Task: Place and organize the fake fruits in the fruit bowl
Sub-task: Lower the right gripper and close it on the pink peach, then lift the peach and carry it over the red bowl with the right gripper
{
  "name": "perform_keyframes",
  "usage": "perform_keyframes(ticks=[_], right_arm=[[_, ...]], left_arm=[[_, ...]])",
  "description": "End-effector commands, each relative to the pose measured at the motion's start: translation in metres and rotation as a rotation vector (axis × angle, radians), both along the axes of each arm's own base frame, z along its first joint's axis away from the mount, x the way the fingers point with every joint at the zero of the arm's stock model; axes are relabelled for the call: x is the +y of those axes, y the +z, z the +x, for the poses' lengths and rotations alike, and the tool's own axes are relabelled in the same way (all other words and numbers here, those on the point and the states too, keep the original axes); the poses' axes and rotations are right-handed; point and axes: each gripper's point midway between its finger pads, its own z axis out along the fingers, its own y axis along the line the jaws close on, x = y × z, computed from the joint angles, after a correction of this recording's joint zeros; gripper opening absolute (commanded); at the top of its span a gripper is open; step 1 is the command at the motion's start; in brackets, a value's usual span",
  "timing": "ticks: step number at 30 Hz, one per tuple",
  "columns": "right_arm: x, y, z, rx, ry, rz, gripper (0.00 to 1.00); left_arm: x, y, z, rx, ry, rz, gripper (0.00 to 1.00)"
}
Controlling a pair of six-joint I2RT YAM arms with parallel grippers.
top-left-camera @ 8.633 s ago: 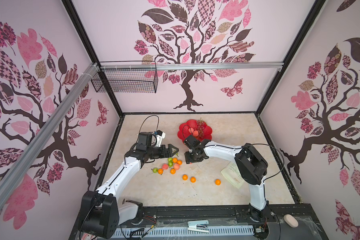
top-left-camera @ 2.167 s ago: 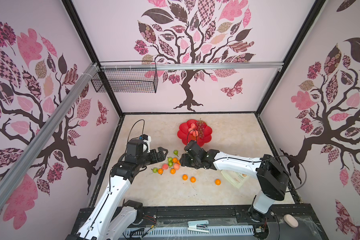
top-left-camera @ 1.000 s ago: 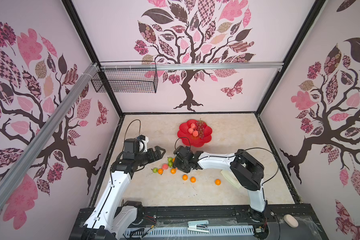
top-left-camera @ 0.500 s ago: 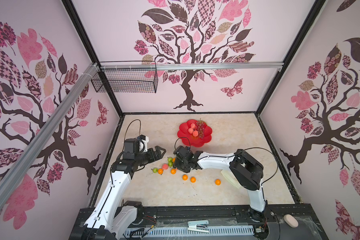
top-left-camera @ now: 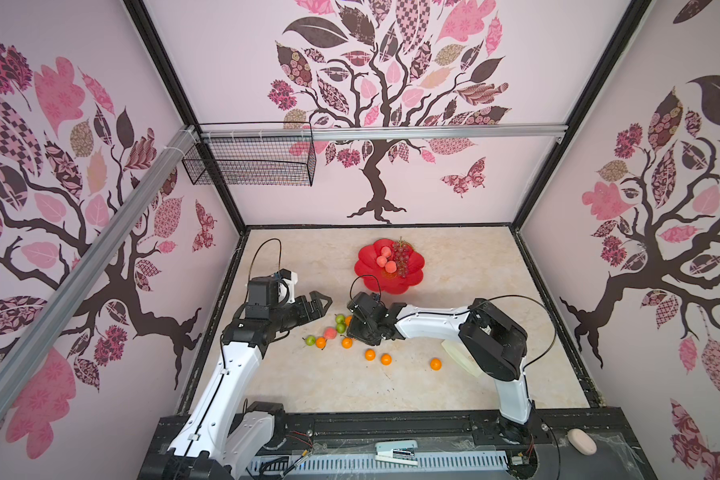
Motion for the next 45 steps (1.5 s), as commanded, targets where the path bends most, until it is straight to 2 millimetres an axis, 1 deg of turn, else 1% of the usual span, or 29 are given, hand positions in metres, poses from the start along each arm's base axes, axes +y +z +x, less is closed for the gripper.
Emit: perform_keyframes(ticks=[1, 10, 12, 15, 18, 20, 22, 24, 29, 32, 35, 37, 39, 42, 45], right_arm=[[-0.009, 0.021, -0.003, -0.034, 0.001, -0.002, 0.48], [-0.018, 0.077, -0.004, -0.127, -0.002, 0.091, 0.46], [-0.021, 0.083, -0.005, -0.140, 0.000, 0.091, 0.46], [-0.029, 0.090, -0.007, -0.156, -0.005, 0.094, 0.46], [-0.042, 0.100, -0.002, -0.185, -0.019, 0.092, 0.46], [-0.055, 0.104, 0.006, -0.203, -0.035, 0.085, 0.46], [-0.072, 0.109, 0.017, -0.207, -0.061, 0.087, 0.46], [-0.090, 0.111, 0.028, -0.219, -0.093, 0.078, 0.46], [-0.131, 0.120, 0.051, -0.271, -0.164, 0.032, 0.46], [-0.151, 0.122, 0.061, -0.303, -0.202, -0.001, 0.46], [-0.165, 0.119, 0.072, -0.312, -0.222, -0.027, 0.46], [-0.169, 0.116, 0.079, -0.312, -0.223, -0.040, 0.46], [-0.169, 0.113, 0.087, -0.310, -0.211, -0.058, 0.46], [-0.163, 0.111, 0.100, -0.319, -0.183, -0.084, 0.46], [-0.155, 0.102, 0.112, -0.313, -0.162, -0.101, 0.46]], left_arm=[[0.001, -0.009, -0.003, 0.008, -0.001, 0.000, 0.98], [0.001, -0.007, -0.003, 0.002, -0.003, -0.002, 0.98], [-0.002, -0.006, -0.004, -0.005, -0.013, -0.014, 0.98], [-0.011, 0.002, -0.006, -0.031, -0.068, -0.047, 0.98], [-0.014, 0.009, -0.005, -0.047, -0.081, -0.055, 0.98], [-0.014, 0.014, -0.002, -0.062, -0.082, -0.048, 0.99], [-0.018, 0.019, 0.002, -0.072, -0.094, -0.042, 0.98], [-0.023, 0.024, 0.007, -0.087, -0.108, -0.025, 0.99], [-0.043, 0.030, 0.023, -0.105, -0.148, 0.005, 0.98], [-0.054, 0.034, 0.037, -0.110, -0.152, -0.014, 0.98], [-0.066, 0.036, 0.050, -0.118, -0.177, -0.009, 0.98], [-0.074, 0.036, 0.058, -0.120, -0.196, 0.006, 0.98], [-0.082, 0.038, 0.066, -0.125, -0.209, 0.019, 0.98], [-0.091, 0.043, 0.082, -0.138, -0.209, 0.023, 0.98], [-0.100, 0.049, 0.099, -0.152, -0.207, 0.021, 0.98]])
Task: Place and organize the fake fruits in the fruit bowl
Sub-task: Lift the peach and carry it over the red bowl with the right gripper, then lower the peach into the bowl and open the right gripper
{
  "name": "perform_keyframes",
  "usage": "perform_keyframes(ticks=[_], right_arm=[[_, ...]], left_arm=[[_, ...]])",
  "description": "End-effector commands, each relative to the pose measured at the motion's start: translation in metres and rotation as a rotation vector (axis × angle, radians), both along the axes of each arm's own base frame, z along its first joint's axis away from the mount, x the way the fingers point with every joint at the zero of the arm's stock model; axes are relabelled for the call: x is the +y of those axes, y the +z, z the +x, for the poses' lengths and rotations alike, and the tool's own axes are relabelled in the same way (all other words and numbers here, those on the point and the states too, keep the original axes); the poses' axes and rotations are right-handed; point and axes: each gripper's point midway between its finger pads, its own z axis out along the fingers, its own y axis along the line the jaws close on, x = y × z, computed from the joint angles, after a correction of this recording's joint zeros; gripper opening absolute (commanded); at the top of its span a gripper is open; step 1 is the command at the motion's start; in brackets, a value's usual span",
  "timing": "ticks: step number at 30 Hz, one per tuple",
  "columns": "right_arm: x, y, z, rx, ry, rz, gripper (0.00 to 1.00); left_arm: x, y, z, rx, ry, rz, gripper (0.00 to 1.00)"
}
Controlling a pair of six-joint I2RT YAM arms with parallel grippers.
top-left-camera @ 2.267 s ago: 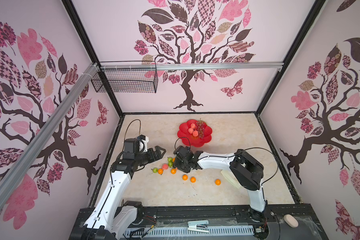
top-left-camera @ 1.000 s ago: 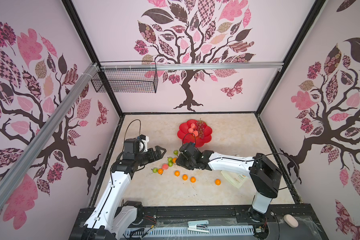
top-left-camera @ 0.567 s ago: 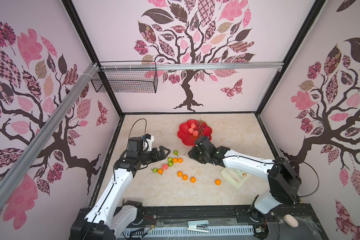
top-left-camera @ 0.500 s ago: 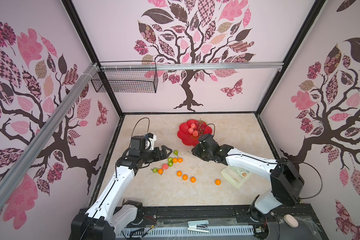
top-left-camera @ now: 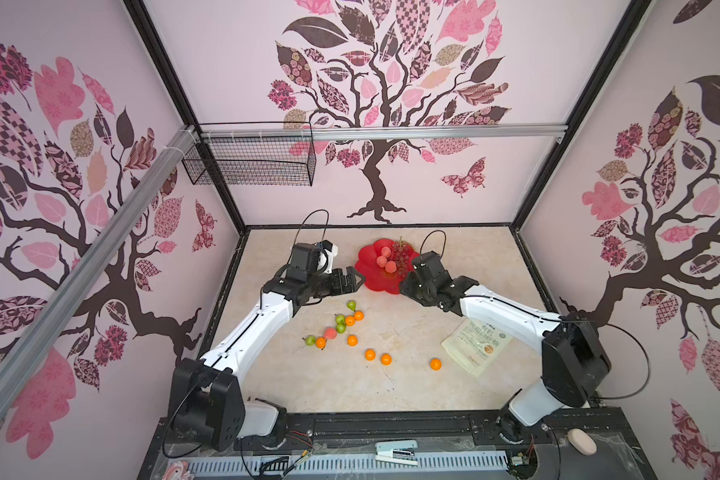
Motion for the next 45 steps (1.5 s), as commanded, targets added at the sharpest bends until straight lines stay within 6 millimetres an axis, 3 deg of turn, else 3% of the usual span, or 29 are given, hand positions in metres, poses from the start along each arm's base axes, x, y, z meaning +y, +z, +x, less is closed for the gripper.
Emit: perform_keyframes(ticks=[1, 8, 15, 19, 25, 30, 36, 45], right_arm=[[0.008, -0.011, 0.014, 0.008, 0.034, -0.054, 0.46], [0.035, -0.036, 0.047, 0.062, 0.054, -0.008, 0.46], [0.056, -0.054, 0.080, 0.088, 0.041, 0.018, 0.46], [0.060, -0.061, 0.100, 0.087, 0.021, 0.006, 0.46], [0.063, -0.077, 0.125, 0.113, -0.003, 0.006, 0.47], [0.064, -0.088, 0.137, 0.128, -0.008, -0.005, 0.47], [0.063, -0.100, 0.141, 0.143, -0.016, -0.018, 0.49], [0.057, -0.112, 0.144, 0.163, -0.013, -0.041, 0.52]], left_arm=[[-0.008, 0.029, 0.028, -0.104, 0.012, -0.002, 0.98], [-0.017, 0.034, 0.067, -0.173, 0.002, 0.039, 0.99], [-0.020, 0.013, 0.083, -0.144, -0.019, 0.024, 0.99], [-0.005, -0.001, 0.088, -0.100, 0.021, -0.037, 0.99], [0.018, -0.004, 0.098, -0.077, 0.065, -0.072, 0.98], [0.016, -0.008, 0.099, -0.064, 0.058, -0.078, 0.98], [0.016, -0.022, 0.100, -0.009, 0.063, -0.064, 0.98], [0.012, -0.025, 0.100, 0.010, 0.043, -0.082, 0.98]])
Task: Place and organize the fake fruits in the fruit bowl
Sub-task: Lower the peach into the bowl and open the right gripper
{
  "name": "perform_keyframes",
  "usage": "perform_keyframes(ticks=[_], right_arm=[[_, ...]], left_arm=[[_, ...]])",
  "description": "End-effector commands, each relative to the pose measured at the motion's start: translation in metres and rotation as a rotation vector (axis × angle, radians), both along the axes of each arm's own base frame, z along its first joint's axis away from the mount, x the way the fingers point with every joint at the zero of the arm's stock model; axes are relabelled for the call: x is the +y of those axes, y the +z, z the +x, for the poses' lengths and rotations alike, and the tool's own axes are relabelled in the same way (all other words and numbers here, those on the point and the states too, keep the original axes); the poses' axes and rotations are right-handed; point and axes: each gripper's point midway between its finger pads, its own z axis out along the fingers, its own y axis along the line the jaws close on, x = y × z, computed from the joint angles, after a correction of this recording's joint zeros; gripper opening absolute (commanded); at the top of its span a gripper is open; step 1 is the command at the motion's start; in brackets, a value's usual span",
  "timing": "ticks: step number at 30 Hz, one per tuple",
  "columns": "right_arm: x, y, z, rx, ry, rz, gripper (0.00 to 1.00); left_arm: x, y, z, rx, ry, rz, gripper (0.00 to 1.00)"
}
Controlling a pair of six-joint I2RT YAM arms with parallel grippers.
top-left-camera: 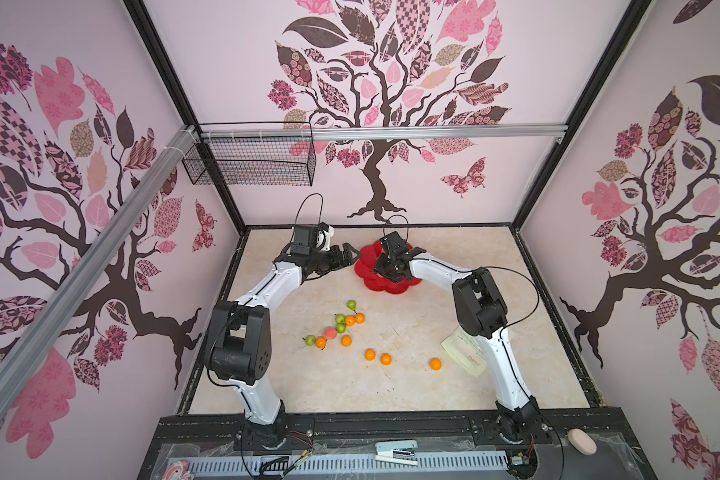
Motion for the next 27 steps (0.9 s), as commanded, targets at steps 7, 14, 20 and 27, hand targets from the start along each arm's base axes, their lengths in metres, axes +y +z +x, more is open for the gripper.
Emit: perform_keyframes(ticks=[7, 14, 20, 27], right_arm=[[-0.003, -0.004, 0.007, 0.012, 0.008, -0.025, 0.57], [-0.007, 0.029, 0.008, -0.038, 0.019, -0.045, 0.59], [-0.018, 0.081, 0.002, -0.133, 0.037, -0.060, 0.60], [-0.038, 0.108, -0.027, -0.205, 0.074, -0.092, 0.60]], left_arm=[[-0.005, 0.002, 0.001, 0.006, -0.020, -0.020, 0.99], [-0.002, 0.009, -0.001, -0.017, -0.018, 0.002, 0.98], [0.003, 0.027, -0.015, -0.063, -0.006, 0.037, 0.98], [0.021, 0.039, -0.051, -0.038, 0.073, 0.088, 0.98]])
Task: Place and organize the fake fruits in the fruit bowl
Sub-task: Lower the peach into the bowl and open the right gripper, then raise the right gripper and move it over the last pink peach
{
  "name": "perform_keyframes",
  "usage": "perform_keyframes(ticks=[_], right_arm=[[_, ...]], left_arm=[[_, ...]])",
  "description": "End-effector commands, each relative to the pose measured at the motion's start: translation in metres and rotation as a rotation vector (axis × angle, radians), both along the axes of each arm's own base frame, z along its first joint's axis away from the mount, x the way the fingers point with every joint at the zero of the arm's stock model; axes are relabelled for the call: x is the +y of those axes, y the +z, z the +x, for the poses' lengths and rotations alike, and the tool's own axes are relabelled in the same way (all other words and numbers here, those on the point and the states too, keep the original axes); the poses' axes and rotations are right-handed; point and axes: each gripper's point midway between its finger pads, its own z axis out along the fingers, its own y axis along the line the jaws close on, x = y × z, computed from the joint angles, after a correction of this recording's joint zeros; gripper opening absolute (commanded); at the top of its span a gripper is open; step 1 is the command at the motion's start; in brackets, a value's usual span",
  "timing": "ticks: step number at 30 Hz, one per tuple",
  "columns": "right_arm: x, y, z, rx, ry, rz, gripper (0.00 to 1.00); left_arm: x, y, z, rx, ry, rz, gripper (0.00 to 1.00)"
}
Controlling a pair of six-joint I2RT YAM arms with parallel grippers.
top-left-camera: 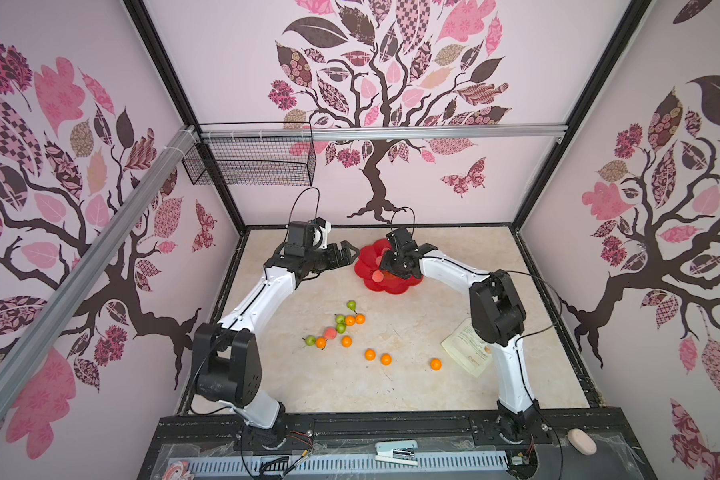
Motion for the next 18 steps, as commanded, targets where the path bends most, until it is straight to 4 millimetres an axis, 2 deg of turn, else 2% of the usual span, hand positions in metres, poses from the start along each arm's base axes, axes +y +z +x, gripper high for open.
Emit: perform_keyframes(ticks=[1, 5, 11, 18], right_arm=[[-0.010, 0.053, -0.009, -0.117, 0.026, 0.005, 0.60], [-0.006, 0.055, -0.036, -0.144, 0.086, -0.001, 0.59], [0.018, 0.053, -0.085, -0.146, 0.203, -0.019, 0.58], [0.050, 0.037, -0.138, -0.098, 0.341, -0.021, 0.57]], left_arm=[[0.015, -0.016, -0.025, 0.065, 0.066, 0.043, 0.98], [0.020, -0.023, -0.051, 0.114, 0.121, 0.030, 0.99], [0.019, -0.034, -0.090, 0.175, 0.145, 0.055, 0.99], [0.041, -0.043, -0.134, 0.207, 0.210, 0.070, 0.99]])
